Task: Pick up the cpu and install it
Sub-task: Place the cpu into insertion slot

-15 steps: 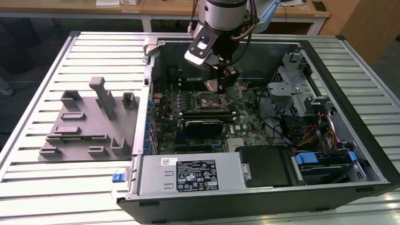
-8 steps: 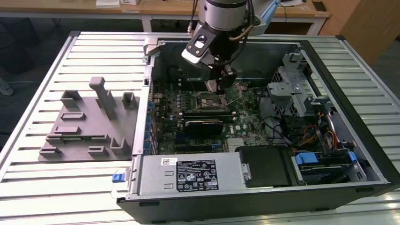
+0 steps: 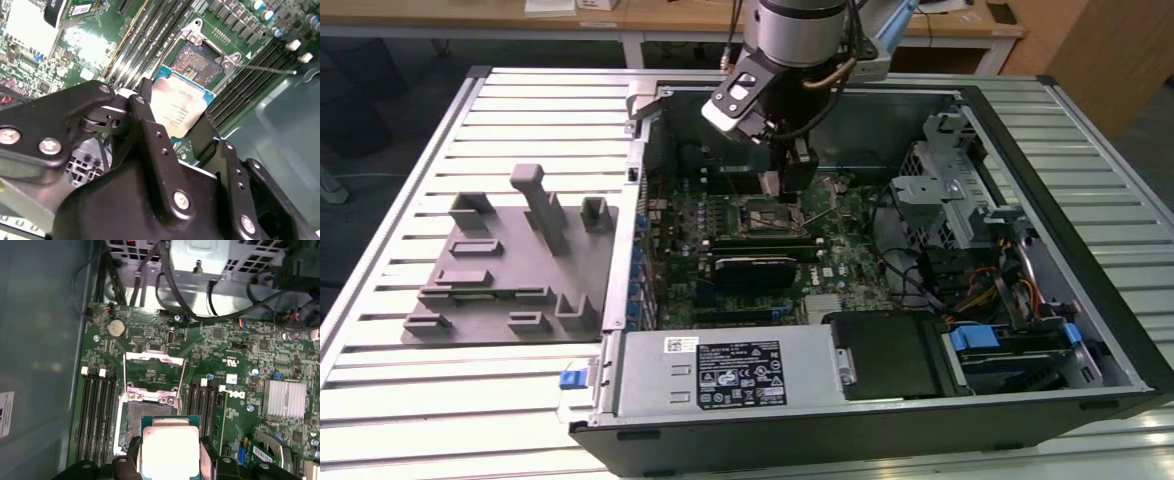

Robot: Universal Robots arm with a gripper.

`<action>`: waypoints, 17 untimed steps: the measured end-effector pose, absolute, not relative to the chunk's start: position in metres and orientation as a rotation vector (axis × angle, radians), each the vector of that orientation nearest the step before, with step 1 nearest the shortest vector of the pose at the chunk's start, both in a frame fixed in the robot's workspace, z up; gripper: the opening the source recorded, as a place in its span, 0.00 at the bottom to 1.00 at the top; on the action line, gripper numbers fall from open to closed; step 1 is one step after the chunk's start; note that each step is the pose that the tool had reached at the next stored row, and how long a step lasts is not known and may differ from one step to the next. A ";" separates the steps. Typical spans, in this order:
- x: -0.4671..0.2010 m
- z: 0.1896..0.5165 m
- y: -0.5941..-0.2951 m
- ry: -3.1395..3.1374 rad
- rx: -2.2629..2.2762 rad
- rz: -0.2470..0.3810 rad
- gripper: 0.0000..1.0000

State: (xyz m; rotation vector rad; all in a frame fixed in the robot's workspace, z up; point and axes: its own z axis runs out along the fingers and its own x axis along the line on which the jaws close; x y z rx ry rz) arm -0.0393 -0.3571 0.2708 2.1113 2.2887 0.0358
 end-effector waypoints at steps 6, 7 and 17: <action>-0.039 0.267 -0.357 2.287 2.113 0.036 0.54; -0.039 0.266 -0.357 2.287 2.113 0.036 0.54; -0.039 0.257 -0.357 2.224 2.178 0.035 0.54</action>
